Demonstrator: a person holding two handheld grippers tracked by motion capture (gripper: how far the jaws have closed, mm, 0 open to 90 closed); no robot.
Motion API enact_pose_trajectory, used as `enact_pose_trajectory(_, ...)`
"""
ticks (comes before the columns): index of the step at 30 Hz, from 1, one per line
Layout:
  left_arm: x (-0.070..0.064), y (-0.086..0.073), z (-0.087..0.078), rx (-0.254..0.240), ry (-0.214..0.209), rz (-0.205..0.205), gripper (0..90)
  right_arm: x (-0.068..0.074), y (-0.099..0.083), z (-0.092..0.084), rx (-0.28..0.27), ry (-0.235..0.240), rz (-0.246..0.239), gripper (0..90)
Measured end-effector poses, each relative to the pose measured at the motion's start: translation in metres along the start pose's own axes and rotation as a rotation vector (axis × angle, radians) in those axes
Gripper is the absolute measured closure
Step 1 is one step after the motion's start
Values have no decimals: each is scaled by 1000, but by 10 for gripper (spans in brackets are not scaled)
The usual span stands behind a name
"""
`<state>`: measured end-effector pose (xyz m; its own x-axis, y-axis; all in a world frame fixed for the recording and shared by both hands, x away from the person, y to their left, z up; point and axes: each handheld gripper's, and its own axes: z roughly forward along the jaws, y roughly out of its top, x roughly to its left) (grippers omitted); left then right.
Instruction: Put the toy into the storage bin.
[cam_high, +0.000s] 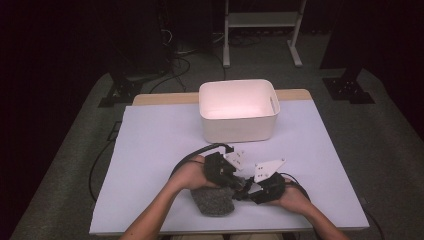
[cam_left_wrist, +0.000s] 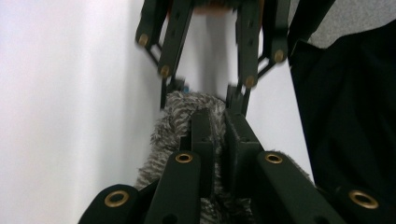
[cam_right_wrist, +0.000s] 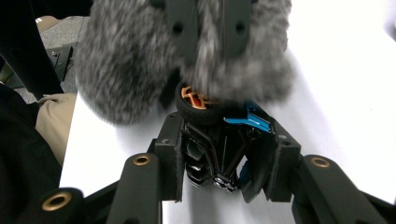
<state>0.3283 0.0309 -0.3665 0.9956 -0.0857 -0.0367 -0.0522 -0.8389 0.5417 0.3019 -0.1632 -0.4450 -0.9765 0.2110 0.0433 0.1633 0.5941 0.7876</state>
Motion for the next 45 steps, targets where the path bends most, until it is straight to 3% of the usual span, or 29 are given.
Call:
enact_pose_trajectory(5, -3, -24, -15, 7, 26, -30, 836, 0, 0, 0, 3, 1, -10, 571)
enact_pose_trajectory(9, -5, -43, -26, -36, 26, -65, 834, -1, 1, 0, 4, 3, -12, 571)
enact_pose_trajectory(12, -5, -47, -27, -54, 21, -78, 835, -1, 1, 0, 3, 1, -13, 571)
enact_pose_trajectory(16, -4, -36, -23, -51, 23, -68, 839, -1, 1, 0, 3, 2, -9, 571)
enact_pose_trajectory(24, 1, 8, 2, -25, -22, 13, 839, -1, 0, 0, -1, 2, -2, 571)
enact_pose_trajectory(28, 4, 14, 12, -22, -47, 9, 836, -1, -1, 0, -10, 4, 0, 571)
enact_pose_trajectory(35, 2, -1, 0, -14, 4, -11, 835, -2, -2, 0, -13, 7, 8, 571)
enact_pose_trajectory(40, -5, -26, -16, 8, 50, -43, 834, 0, -1, 0, -5, -4, -10, 571)
enact_pose_trajectory(45, -9, -49, -32, -9, 75, -78, 833, 0, 0, 0, -2, -3, -6, 571)
